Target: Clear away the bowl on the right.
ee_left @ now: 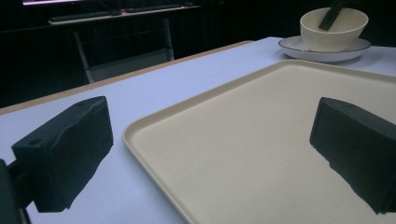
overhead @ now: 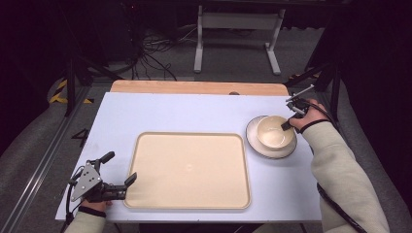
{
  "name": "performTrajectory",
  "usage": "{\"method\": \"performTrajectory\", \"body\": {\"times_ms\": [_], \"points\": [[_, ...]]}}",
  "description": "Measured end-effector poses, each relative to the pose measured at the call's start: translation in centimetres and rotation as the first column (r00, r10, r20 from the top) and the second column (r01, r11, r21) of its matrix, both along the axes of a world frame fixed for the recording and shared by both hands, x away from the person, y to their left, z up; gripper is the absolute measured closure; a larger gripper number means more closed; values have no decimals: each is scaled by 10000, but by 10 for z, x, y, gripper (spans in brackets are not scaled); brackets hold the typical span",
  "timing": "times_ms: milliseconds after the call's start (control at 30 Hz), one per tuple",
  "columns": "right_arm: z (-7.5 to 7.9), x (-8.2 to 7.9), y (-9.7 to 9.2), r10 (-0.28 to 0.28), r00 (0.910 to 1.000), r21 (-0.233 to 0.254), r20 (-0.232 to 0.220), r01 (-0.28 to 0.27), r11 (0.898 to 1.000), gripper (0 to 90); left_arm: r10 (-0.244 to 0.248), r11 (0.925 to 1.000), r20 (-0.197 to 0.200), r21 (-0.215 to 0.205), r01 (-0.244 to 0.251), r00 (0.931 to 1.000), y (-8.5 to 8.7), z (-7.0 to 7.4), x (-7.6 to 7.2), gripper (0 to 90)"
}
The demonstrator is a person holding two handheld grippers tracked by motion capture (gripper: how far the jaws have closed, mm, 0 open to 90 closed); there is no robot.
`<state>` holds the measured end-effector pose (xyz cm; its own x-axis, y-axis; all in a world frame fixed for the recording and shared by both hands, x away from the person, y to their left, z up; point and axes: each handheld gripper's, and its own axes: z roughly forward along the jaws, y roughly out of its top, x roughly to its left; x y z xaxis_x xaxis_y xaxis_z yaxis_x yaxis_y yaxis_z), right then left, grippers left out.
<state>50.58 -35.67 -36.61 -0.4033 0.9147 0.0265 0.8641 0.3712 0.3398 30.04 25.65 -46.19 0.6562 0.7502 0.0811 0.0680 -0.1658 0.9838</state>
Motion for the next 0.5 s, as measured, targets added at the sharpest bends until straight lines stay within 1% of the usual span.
{"method": "performTrajectory", "body": {"times_ms": [133,300,500], "points": [[3,-1,0,0,10000,-118,-4,0,9999,828,-6,10000,-2,1,6,10000,0,0,0,2],[13,-4,0,2,10000,-248,44,-1,9997,827,-3,10000,1,2,3,10000,0,0,0,2],[26,-8,-2,-12,9997,-189,230,16,9998,826,4,10000,-8,-1,-4,10000,0,0,0,2]]}}
